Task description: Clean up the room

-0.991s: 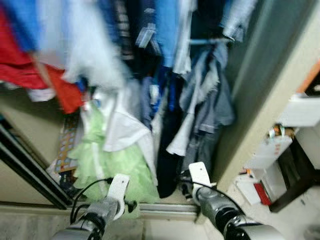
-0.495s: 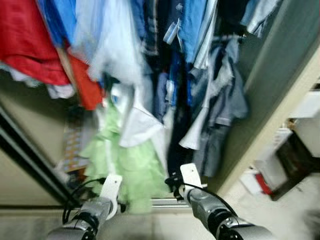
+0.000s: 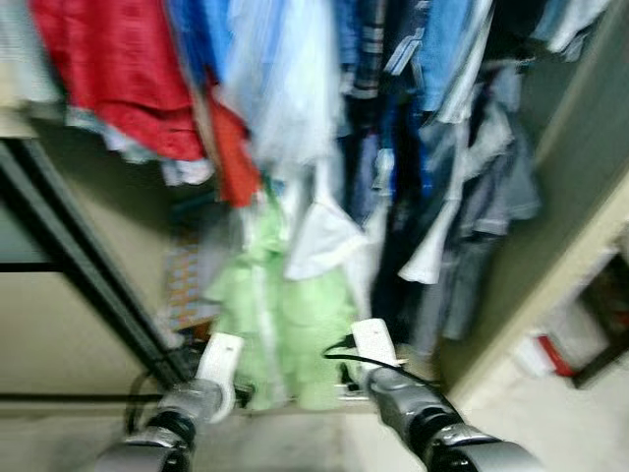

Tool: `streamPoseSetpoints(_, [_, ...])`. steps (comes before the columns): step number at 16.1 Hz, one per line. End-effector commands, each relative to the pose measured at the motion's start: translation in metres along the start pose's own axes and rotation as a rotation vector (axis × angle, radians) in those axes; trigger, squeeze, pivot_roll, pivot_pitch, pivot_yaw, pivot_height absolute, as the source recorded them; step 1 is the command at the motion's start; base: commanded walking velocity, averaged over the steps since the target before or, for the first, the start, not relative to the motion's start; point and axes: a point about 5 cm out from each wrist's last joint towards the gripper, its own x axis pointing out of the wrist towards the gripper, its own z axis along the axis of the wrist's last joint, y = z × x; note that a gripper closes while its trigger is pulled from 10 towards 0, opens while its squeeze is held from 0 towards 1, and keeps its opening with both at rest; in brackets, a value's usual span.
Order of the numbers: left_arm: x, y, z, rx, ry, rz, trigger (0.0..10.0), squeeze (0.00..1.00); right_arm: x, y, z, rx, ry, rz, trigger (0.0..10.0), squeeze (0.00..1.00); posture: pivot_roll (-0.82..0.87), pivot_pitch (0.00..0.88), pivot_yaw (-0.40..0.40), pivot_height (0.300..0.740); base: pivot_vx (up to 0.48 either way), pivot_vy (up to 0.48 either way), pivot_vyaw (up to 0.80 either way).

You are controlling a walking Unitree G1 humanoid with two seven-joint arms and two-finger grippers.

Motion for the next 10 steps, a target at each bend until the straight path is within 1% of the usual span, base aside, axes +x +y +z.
streamPoseSetpoints(1, [0.0006, -0.0038, 0.0017, -0.003, -0.009, -0.013, 10.0, 0.00, 0.0002, -0.0041, 0.0013, -0.002, -0.001, -0.015, 10.0, 0.00, -0.14, 0.000, 0.035, 0.740, 0.000, 0.000, 0.00])
streamPoseSetpoints(3, [0.0006, -0.0041, 0.0019, -0.002, -0.012, -0.017, 10.0, 0.00, 0.0002, -0.0040, 0.0012, -0.003, -0.001, -0.015, 10.0, 0.00, -0.14, 0.000, 0.035, 0.740, 0.330, 0.000, 0.00])
streamPoseSetpoints(10, [0.0006, -0.0042, 0.0019, 0.001, -0.009, -0.019, 10.0, 0.00, 0.0002, -0.0035, 0.0019, -0.003, -0.003, -0.014, 10.0, 0.00, -0.14, 0.000, 0.036, 0.740, 0.402, 0.000, 0.00])
